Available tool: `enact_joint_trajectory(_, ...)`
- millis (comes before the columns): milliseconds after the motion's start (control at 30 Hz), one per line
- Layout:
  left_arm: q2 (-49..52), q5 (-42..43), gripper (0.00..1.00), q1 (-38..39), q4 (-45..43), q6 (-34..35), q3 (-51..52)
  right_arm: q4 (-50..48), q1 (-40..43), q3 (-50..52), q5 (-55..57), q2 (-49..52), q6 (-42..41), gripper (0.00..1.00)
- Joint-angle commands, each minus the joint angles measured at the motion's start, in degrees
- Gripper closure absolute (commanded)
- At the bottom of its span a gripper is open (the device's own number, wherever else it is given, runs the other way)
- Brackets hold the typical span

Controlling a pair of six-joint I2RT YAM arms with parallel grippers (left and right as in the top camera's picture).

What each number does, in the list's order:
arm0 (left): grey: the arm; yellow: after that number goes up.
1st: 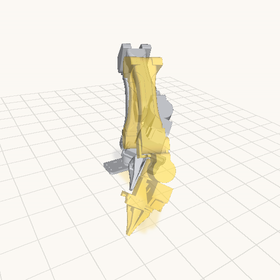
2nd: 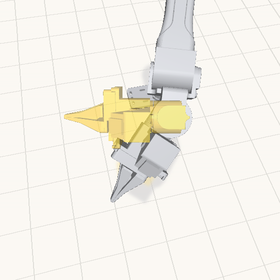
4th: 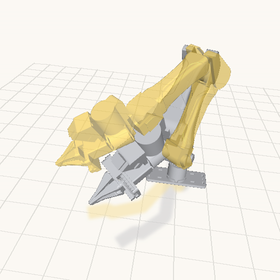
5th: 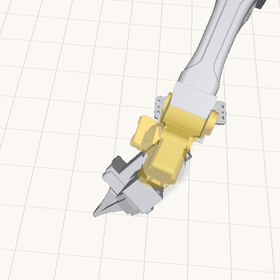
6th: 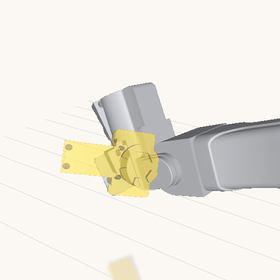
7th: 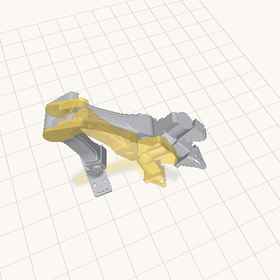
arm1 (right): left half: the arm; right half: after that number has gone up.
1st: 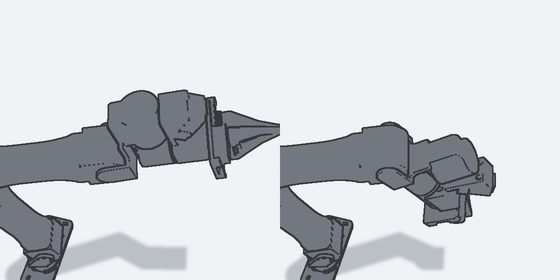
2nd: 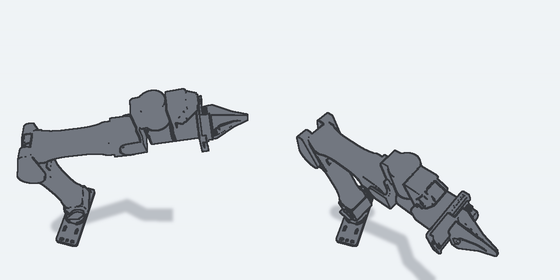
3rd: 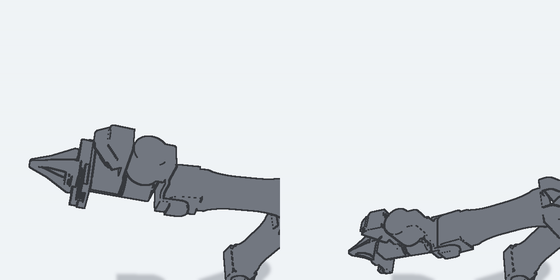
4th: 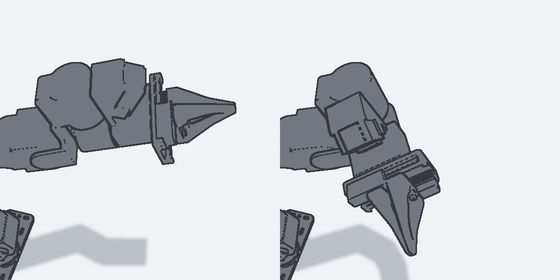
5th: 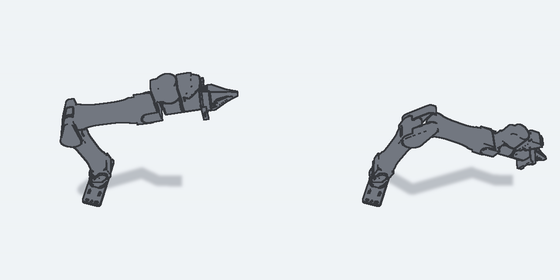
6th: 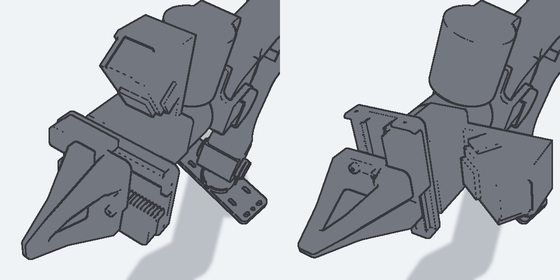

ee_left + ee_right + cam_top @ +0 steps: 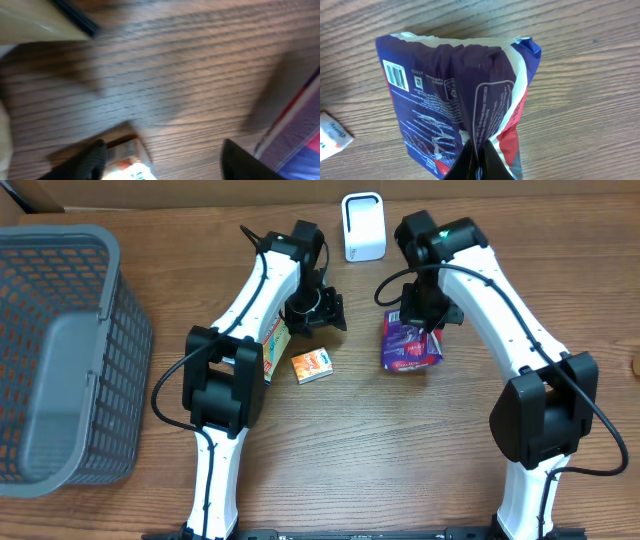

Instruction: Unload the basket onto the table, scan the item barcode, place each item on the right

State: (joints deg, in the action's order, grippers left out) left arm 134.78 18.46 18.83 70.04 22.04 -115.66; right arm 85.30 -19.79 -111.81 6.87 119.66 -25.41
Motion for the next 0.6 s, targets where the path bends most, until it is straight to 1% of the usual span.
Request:
enact_joint_trajectory(0,-0.52,1.07,0.39,1.51,0.0,-1.11,-0.7,2.05,1.03,-3.26,4.13,-1.03,1.84,0.96)
enact_joint_trajectory(67,-0.52,1.05,0.37,2.05,-0.02,-1.79,-0.7,4.79,1.64,-3.48,11.19,-1.03,1.7,0.97)
enact_joint_trajectory(133,-0.52,1.05,0.32,2.51,-0.02,-2.4,-0.7,8.17,2.47,-3.45,17.75,-1.03,0.39,0.97)
enact_joint_trajectory(200,-0.52,1.03,0.29,2.8,0.0,-2.43,-0.7,11.87,3.85,-3.41,23.89,-1.03,-1.6,0.96)
enact_joint_trajectory(233,-0.52,1.03,0.28,2.91,-0.02,-2.43,-0.7,11.8,4.66,-3.17,25.44,-1.03,-1.27,0.96)
enact_joint_trajectory(367,-0.52,1.03,0.25,2.95,0.17,-2.43,-0.7,11.74,9.14,-2.91,26.4,-0.92,-2.21,0.96)
enact_joint_trajectory(567,-0.52,1.03,0.23,2.95,0.02,-2.8,-0.7,10.95,14.6,-2.8,25.88,-0.9,-3.19,0.96)
